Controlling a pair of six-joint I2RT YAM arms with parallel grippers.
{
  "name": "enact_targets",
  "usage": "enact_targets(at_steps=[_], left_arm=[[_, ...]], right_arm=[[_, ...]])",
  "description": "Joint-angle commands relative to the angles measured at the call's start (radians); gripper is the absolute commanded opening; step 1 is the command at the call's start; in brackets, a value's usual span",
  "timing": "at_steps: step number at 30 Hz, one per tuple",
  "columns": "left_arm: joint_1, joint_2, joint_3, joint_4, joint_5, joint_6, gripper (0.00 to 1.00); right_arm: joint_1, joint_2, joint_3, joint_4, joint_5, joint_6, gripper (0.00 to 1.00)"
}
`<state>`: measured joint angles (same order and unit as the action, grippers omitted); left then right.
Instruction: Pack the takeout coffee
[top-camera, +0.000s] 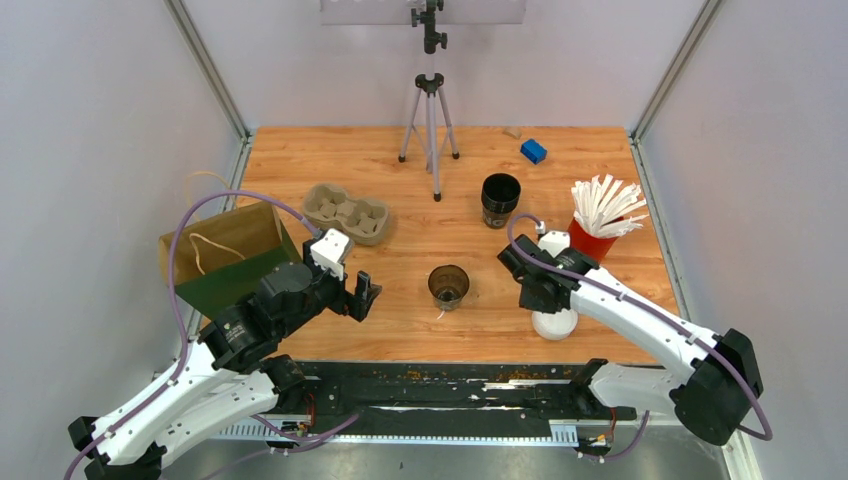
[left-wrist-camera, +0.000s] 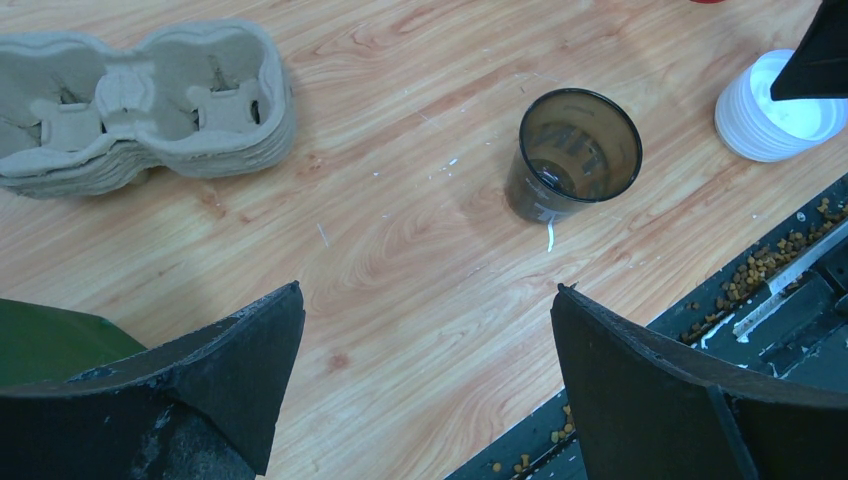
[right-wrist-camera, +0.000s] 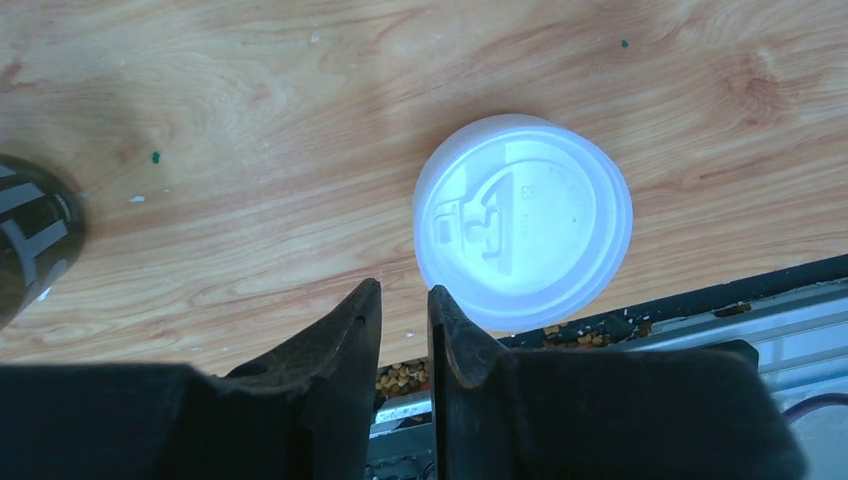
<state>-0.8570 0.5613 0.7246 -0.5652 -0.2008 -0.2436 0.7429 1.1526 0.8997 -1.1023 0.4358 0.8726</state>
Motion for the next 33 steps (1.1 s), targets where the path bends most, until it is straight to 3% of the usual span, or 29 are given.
enact_targets(at_steps=[1, 18, 33], left_arm=[[-0.003, -0.001, 0.027, 0.010, -0.006, 0.014, 1.00], [-0.004, 0.010, 0.027, 0.010, -0.001, 0.012, 1.00], [-0.004, 0.012, 0.029, 0.010, 0.001, 0.010, 1.00]], right_arm=[[-0.020, 0.031, -0.014, 0.072, 0.022, -0.029, 0.25], [-0.115, 0.067, -0.109, 0.226, -0.075, -0.125, 0.23], [-0.124, 0.081, -0.102, 0.170, -0.060, -0.086, 0.20]])
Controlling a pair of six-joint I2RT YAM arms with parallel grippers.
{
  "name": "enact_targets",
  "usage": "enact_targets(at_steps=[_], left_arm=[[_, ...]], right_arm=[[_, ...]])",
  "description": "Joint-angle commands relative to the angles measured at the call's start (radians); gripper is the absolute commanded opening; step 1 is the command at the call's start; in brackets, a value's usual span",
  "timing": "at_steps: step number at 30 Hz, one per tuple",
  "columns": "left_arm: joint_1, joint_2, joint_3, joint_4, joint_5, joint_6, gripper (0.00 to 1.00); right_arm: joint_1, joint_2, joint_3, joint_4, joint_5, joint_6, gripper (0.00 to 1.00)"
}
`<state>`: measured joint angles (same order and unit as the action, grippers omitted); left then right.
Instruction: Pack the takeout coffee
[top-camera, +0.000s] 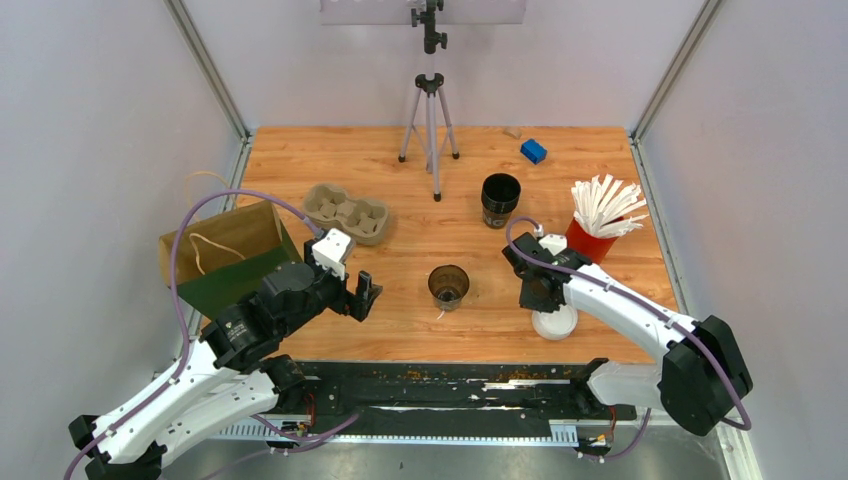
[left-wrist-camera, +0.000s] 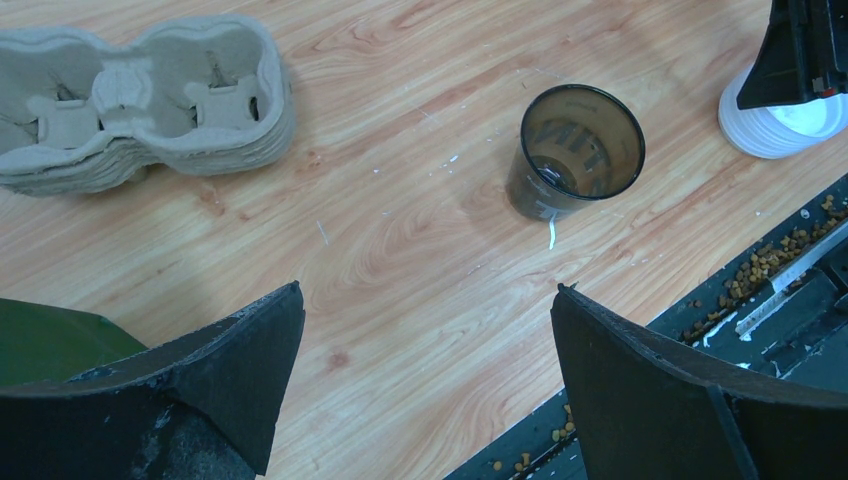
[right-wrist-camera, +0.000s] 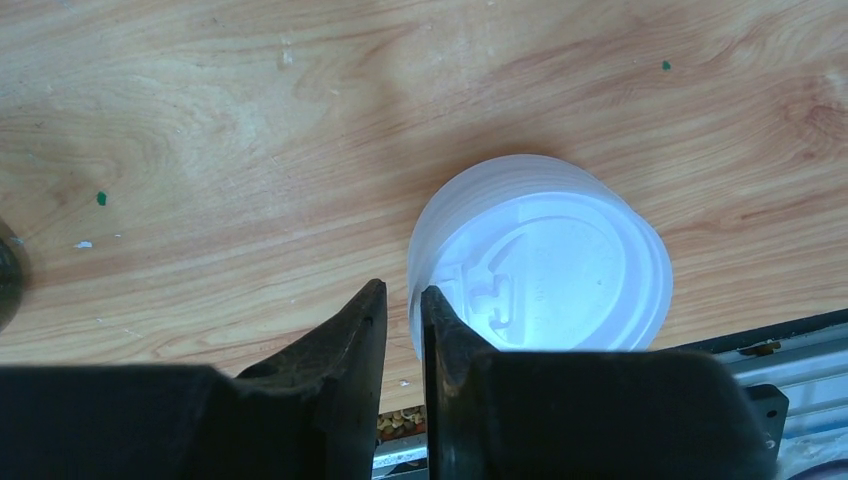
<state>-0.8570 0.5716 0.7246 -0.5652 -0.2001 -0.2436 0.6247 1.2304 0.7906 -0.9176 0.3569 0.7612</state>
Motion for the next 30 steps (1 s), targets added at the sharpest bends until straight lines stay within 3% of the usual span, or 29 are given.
enact_targets(at_steps=[1, 6, 15, 20, 30], left_arm=[[-0.002, 0.002, 0.029, 0.009, 0.001, 0.010, 1.00], [-0.004, 0.003, 0.029, 0.009, 0.002, 0.012, 1.00], [-0.003, 0.000, 0.027, 0.009, 0.008, 0.013, 1.00], [-0.004, 0.000, 0.026, 0.012, 0.011, 0.013, 1.00], [-0.003, -0.003, 0.022, 0.017, 0.021, 0.017, 1.00]], right_arm=[[-0.006, 0.001, 0.007, -0.019, 0.024, 0.027, 0.21], [-0.006, -0.002, 0.009, -0.023, 0.035, 0.023, 0.21], [-0.006, -0.019, -0.005, 0.012, 0.033, 0.004, 0.11], [-0.006, -0.039, 0.008, -0.007, 0.043, -0.011, 0.00], [-0.006, -0.093, 0.046, -0.068, 0.051, -0.032, 0.00]])
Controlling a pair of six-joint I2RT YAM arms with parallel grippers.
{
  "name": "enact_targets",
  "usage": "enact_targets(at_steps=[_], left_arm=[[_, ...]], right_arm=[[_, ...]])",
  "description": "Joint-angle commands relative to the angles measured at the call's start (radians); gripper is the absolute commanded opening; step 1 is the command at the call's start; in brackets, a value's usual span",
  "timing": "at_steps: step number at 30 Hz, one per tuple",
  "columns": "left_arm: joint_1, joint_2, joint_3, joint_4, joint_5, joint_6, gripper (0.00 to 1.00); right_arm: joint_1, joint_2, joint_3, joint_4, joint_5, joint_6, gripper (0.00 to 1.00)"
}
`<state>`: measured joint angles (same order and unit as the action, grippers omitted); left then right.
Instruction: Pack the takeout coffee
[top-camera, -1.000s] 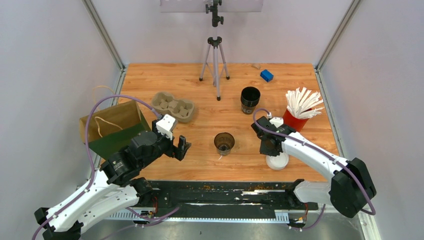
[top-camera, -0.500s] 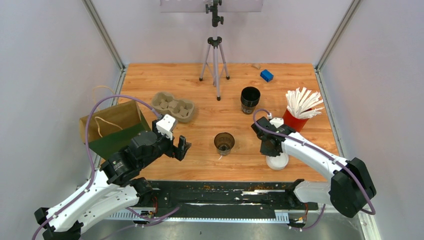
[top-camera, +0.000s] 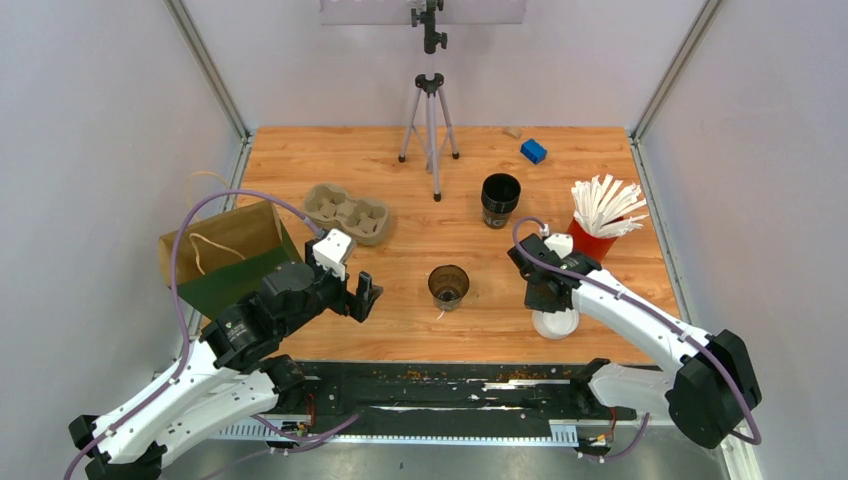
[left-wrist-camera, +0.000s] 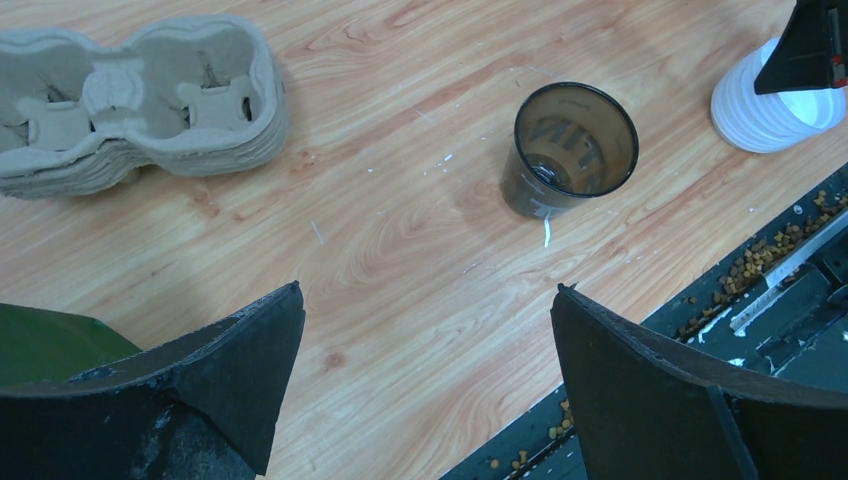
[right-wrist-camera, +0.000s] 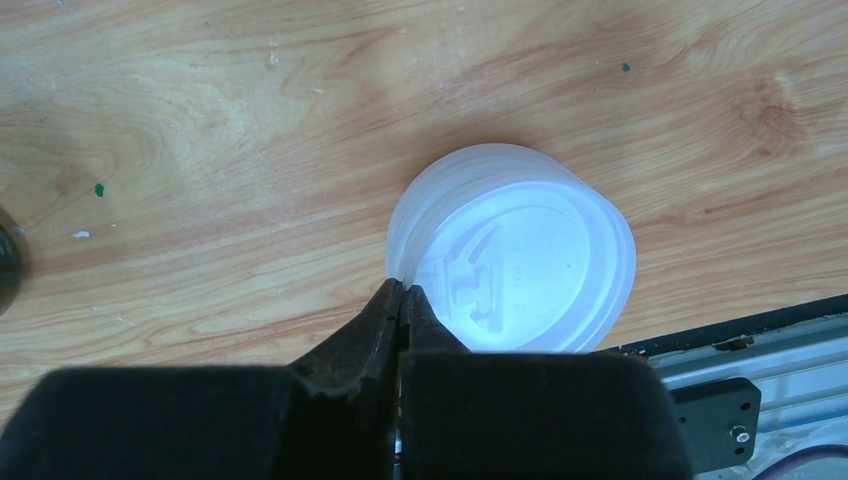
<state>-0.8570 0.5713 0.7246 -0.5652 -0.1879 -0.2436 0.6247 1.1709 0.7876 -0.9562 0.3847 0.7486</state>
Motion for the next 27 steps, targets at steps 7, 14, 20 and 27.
enact_targets(at_steps=[7, 14, 20, 27], left_arm=[[-0.003, 0.002, 0.021, 0.020, 0.014, 0.013, 1.00], [-0.003, 0.002, 0.022, 0.016, 0.017, 0.007, 1.00], [-0.003, 0.007, 0.022, 0.016, 0.015, 0.004, 1.00], [-0.003, 0.009, 0.022, 0.017, 0.013, 0.003, 1.00]], right_arm=[[-0.005, -0.040, 0.081, -0.041, -0.008, -0.037, 0.00], [-0.005, -0.027, 0.039, 0.012, -0.052, -0.050, 0.03], [-0.006, -0.029, 0.029, 0.026, -0.054, -0.062, 0.00], [-0.006, -0.030, 0.026, 0.020, -0.042, -0.061, 0.02]])
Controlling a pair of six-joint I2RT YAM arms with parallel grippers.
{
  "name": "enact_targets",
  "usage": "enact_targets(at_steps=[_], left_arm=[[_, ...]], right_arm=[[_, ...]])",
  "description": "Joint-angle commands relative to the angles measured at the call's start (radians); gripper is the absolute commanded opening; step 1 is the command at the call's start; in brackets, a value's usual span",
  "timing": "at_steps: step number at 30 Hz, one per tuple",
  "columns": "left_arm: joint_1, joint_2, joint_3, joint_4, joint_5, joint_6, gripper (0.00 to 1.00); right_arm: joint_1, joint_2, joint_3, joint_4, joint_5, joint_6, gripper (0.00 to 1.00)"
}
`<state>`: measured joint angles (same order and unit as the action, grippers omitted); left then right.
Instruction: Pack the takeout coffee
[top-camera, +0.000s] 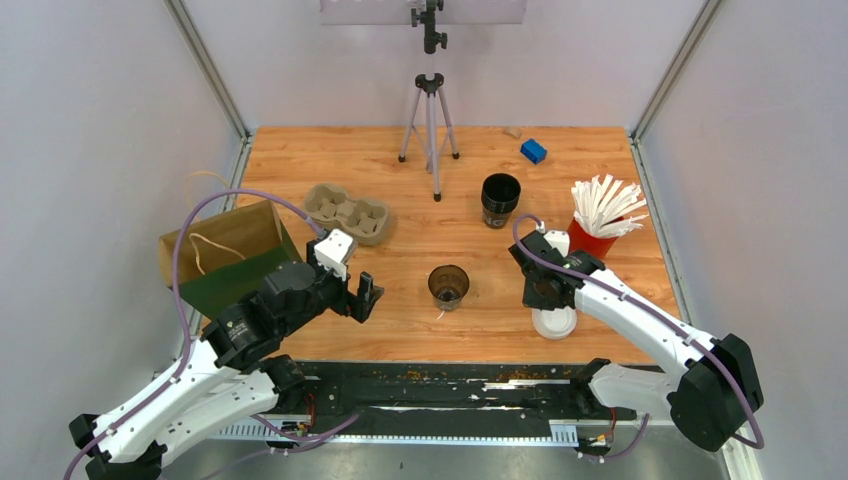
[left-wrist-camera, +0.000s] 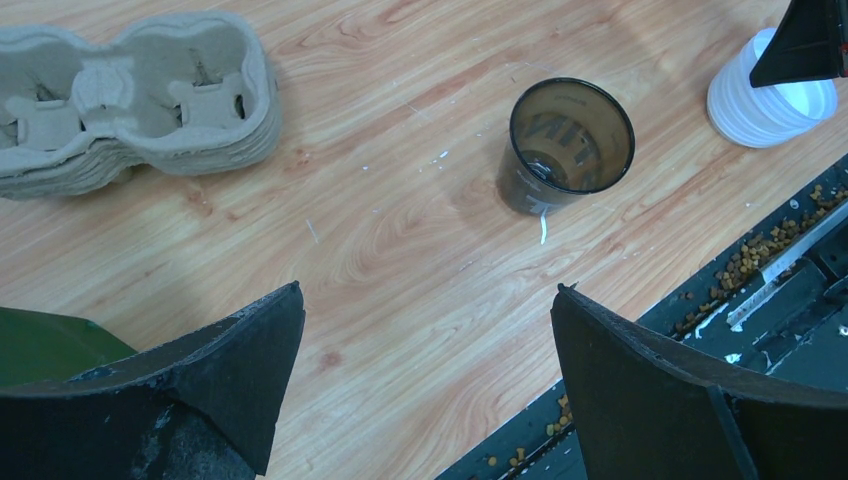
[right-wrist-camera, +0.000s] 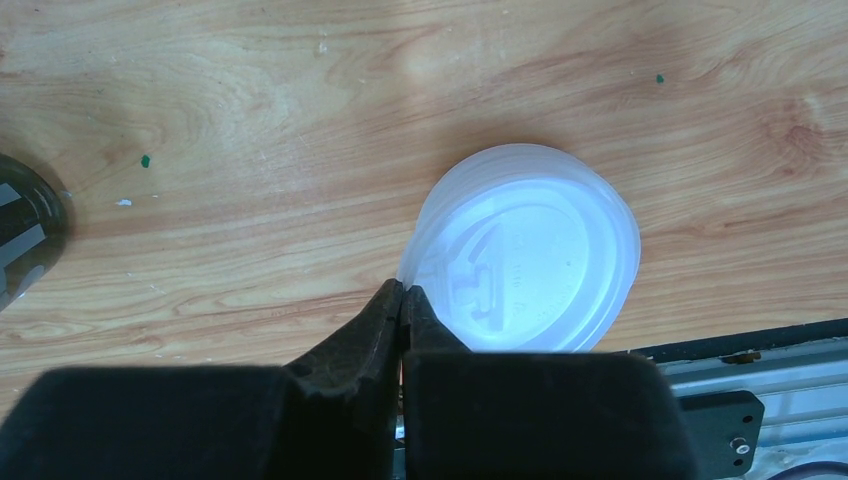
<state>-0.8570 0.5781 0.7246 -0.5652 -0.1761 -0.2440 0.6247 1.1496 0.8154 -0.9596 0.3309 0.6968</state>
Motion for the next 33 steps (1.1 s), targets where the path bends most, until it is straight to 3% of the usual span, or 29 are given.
enact_targets(at_steps=[1, 7, 10, 12, 18, 24, 33], left_arm=[[-0.003, 0.002, 0.022, 0.017, 0.000, 0.003, 1.00], [-0.004, 0.002, 0.021, 0.017, 0.000, 0.004, 1.00], [-0.004, 0.002, 0.021, 0.017, 0.001, 0.005, 1.00], [-0.003, 0.002, 0.021, 0.016, 0.002, 0.006, 1.00], [-0.004, 0.002, 0.022, 0.019, 0.005, 0.006, 1.00], [-0.004, 0.003, 0.021, 0.020, 0.009, 0.007, 1.00], [-0.004, 0.002, 0.021, 0.017, 0.011, 0.005, 1.00]], right_arm=[[-0.006, -0.010, -0.004, 0.025, 0.009, -0.008, 0.00], [-0.006, -0.011, 0.000, 0.030, 0.002, -0.007, 0.01], [-0.006, -0.009, 0.007, 0.017, 0.013, -0.006, 0.10], [-0.006, -0.011, 0.003, 0.021, 0.009, -0.015, 0.01], [-0.006, -0.033, -0.013, 0.033, -0.002, -0.013, 0.00], [-0.005, -0.007, 0.001, 0.003, 0.006, -0.005, 0.20], [-0.006, 0.020, -0.020, 0.035, -0.018, -0.015, 0.20]])
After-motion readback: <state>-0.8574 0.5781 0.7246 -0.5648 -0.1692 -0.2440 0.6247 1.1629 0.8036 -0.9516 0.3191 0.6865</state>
